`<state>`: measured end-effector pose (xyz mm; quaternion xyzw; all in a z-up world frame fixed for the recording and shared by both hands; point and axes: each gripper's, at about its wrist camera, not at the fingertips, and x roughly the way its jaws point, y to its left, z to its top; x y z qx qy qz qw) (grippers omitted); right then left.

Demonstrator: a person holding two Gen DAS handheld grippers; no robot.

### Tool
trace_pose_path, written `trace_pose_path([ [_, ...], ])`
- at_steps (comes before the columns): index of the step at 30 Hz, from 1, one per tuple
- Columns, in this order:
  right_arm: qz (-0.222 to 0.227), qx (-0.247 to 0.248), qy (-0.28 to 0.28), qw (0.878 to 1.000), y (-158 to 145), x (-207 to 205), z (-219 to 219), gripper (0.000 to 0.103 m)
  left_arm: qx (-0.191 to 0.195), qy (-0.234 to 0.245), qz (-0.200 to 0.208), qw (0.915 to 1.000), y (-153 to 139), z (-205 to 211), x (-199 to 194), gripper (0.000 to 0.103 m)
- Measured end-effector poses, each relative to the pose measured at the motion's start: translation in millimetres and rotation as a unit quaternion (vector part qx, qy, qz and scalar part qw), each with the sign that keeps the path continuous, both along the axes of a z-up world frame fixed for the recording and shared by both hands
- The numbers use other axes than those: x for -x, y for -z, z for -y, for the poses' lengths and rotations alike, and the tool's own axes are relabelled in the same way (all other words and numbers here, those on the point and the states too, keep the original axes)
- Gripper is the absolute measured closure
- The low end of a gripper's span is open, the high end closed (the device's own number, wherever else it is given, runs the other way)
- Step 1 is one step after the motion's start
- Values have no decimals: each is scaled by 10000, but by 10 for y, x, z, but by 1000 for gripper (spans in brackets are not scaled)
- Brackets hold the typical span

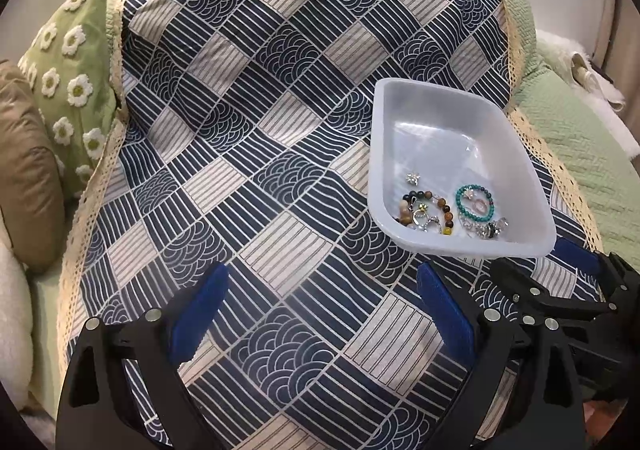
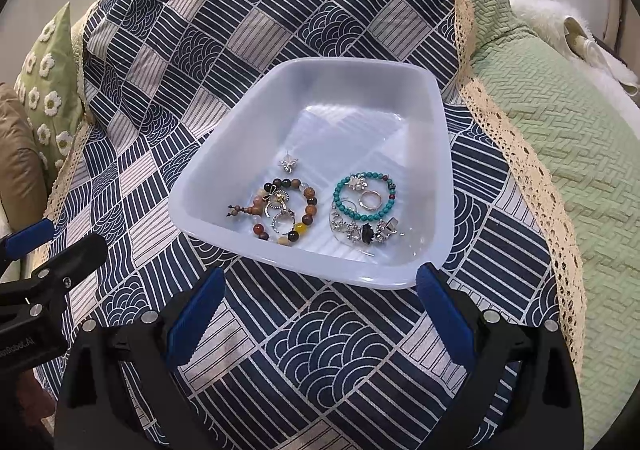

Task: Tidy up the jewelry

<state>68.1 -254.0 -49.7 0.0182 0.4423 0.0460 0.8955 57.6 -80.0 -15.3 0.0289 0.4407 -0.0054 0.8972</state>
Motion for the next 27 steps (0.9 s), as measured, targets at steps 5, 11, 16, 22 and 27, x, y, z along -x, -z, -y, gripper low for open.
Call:
trace_pose_path([
  [5, -11, 48, -38, 10000, 10, -1, -10, 8, -33, 39, -19, 10000, 6, 12, 0, 12],
  [11, -5, 59, -34, 10000, 7, 4, -16, 8, -56, 41, -94, 9999, 24, 12, -8, 11],
  [16, -7, 59, -31, 10000, 6, 4, -8, 8, -44, -42, -101, 9999, 36, -21, -21, 11],
  [22, -12, 56, -30, 10000, 8, -3, -4, 8, -42, -40, -59, 10000, 16, -27, -17, 11],
  [27, -10, 62, -29, 10000, 10, -3, -4, 8, -30, -43, -81, 10000, 24, -19, -23, 11],
])
